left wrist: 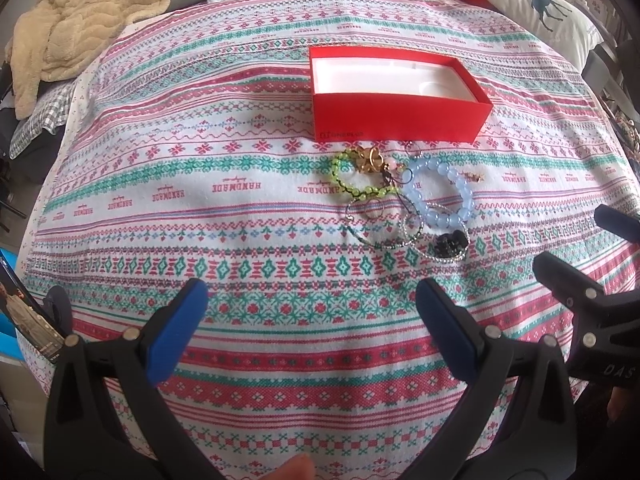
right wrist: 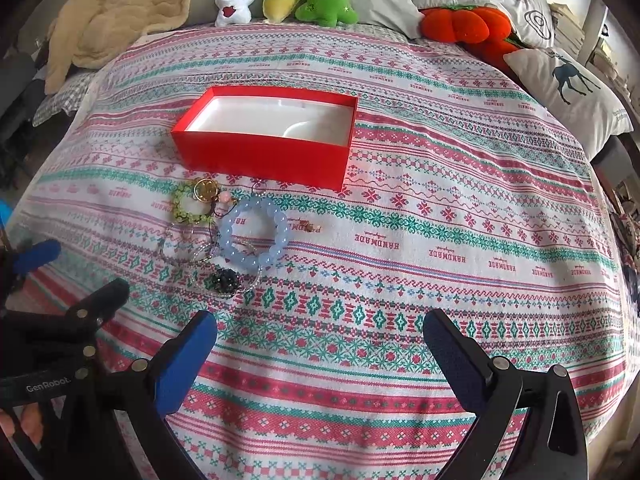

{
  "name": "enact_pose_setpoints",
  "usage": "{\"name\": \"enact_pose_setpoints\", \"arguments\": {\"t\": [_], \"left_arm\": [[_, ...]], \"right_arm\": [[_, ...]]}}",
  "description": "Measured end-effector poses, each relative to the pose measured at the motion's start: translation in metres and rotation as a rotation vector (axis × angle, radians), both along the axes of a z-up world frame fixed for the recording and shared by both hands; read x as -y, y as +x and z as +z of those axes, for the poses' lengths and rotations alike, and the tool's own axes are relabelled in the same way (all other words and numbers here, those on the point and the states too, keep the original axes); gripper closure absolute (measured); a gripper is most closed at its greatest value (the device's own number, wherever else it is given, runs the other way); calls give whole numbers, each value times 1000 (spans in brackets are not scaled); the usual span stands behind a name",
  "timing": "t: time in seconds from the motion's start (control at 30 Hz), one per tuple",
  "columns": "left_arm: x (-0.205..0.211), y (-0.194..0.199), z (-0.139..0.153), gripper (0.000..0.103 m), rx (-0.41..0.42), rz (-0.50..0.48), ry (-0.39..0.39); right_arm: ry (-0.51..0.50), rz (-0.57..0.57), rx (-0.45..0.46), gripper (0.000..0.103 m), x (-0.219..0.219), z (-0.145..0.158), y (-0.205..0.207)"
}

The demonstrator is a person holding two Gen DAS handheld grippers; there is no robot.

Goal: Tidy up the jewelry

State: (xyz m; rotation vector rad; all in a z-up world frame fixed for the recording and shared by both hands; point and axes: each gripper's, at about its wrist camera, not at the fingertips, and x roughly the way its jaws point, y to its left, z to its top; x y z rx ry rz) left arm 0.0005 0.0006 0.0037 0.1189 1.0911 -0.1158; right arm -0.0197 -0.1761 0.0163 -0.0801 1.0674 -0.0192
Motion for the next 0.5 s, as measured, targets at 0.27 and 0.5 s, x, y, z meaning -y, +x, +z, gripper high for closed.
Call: {"name": "enact_pose_setpoints", "arguments": {"t": [0.27, 0.5], "left_arm": [[-5, 8, 4, 0, -4, 0, 10], [-7, 18, 17, 0, 4, -19, 24]], "right_arm": [[15, -2, -20, 0, 5, 2, 7], [56, -8, -32, 0, 13, 15, 16]]}}
